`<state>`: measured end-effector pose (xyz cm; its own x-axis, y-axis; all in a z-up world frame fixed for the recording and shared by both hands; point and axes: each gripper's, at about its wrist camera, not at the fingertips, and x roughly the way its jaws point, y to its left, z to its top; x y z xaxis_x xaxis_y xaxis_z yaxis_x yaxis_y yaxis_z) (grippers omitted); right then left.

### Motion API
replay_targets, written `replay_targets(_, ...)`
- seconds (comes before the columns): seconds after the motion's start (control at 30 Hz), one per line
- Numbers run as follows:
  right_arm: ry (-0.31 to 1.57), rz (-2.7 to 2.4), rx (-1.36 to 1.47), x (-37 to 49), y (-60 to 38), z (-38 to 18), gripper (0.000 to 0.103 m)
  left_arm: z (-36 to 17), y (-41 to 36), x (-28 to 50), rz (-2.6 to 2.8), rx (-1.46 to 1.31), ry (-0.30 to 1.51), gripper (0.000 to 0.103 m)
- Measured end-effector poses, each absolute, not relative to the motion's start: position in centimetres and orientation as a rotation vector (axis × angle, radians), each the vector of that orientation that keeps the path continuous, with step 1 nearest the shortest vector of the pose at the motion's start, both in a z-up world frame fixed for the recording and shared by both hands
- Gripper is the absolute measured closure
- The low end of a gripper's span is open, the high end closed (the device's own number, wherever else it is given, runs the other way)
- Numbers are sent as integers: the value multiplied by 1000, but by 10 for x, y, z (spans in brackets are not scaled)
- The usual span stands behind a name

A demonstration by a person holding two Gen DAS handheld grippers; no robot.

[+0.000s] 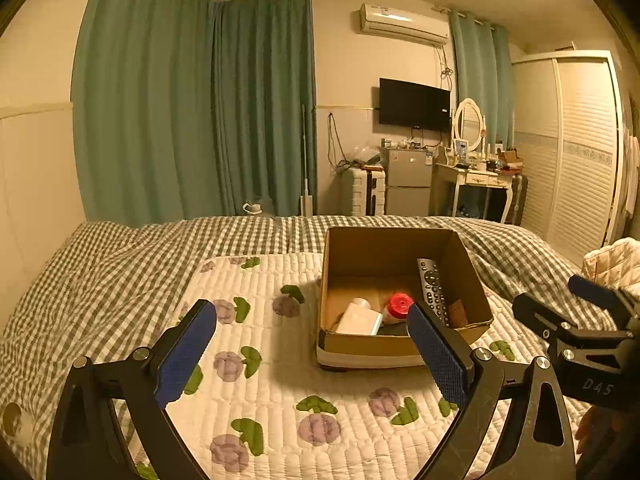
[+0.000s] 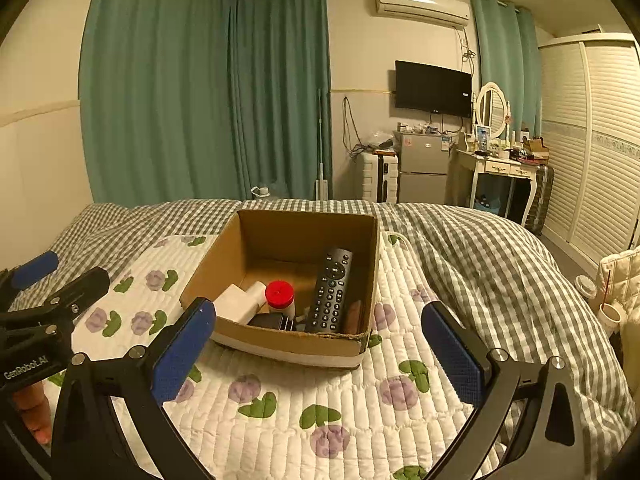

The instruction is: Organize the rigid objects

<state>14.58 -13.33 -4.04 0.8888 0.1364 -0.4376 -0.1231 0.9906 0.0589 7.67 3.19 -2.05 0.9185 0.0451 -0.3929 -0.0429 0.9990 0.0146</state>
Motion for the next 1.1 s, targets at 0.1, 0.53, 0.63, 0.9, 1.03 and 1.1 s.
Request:
replay_targets(0.1,459,136,47,144,-135,-42,0,-21,31,77,47,8,409,5)
replay_targets(0.53,461,123,37,145,-137,-43,0,-32,23,83,36,44,446,5)
replay_targets(0.63,470,121,38,146,-138,-44,0,-34,23,84,43,59,448,5)
replay_targets(0.9,479,106,41,149,-142,-48,0,-34,24,85,42,47,453,5)
replay_targets(1.03,491,93,30,151,-140,-49,0,-35,24,86,43,53,455,5)
replay_targets(1.1,494,92,27,151,-139,-51,0,-35,23,85,43,60,452,5)
